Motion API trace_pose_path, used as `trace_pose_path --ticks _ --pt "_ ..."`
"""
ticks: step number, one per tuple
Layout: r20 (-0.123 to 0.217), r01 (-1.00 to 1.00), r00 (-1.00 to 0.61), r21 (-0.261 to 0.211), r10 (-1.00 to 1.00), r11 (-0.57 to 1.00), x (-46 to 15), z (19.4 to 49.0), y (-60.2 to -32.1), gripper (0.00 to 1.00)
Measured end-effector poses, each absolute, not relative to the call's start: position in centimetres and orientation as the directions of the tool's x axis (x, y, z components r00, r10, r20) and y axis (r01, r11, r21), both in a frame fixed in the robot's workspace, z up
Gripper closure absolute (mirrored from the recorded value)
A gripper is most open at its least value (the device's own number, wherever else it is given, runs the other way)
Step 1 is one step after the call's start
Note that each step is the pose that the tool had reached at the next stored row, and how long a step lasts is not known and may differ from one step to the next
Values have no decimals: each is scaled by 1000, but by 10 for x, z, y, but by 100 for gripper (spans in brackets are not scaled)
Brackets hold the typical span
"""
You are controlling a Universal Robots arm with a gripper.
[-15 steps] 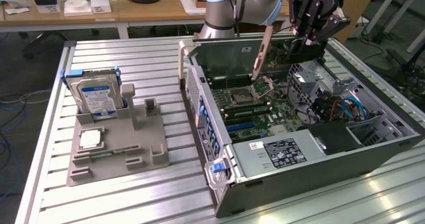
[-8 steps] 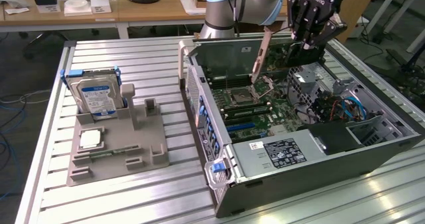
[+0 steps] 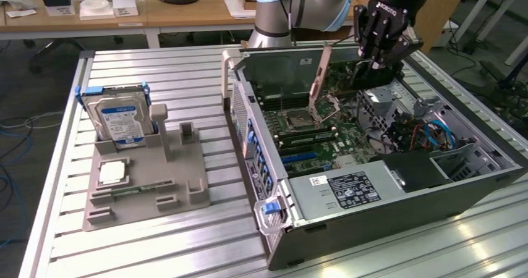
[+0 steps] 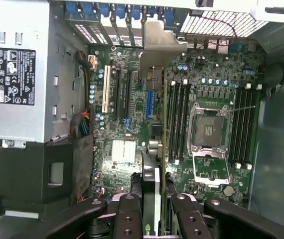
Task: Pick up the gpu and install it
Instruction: 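Insert the gpu into the slot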
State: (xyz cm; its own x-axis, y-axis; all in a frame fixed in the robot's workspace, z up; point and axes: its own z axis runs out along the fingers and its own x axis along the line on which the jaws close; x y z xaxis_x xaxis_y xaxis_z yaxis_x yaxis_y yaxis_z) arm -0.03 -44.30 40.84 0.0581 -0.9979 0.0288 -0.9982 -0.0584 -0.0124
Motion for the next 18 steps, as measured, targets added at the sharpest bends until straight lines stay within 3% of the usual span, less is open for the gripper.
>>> trace_pose_path --ticks 18 --pt "28 -1000 -19 -10 -999 19 -3 385 -442 73"
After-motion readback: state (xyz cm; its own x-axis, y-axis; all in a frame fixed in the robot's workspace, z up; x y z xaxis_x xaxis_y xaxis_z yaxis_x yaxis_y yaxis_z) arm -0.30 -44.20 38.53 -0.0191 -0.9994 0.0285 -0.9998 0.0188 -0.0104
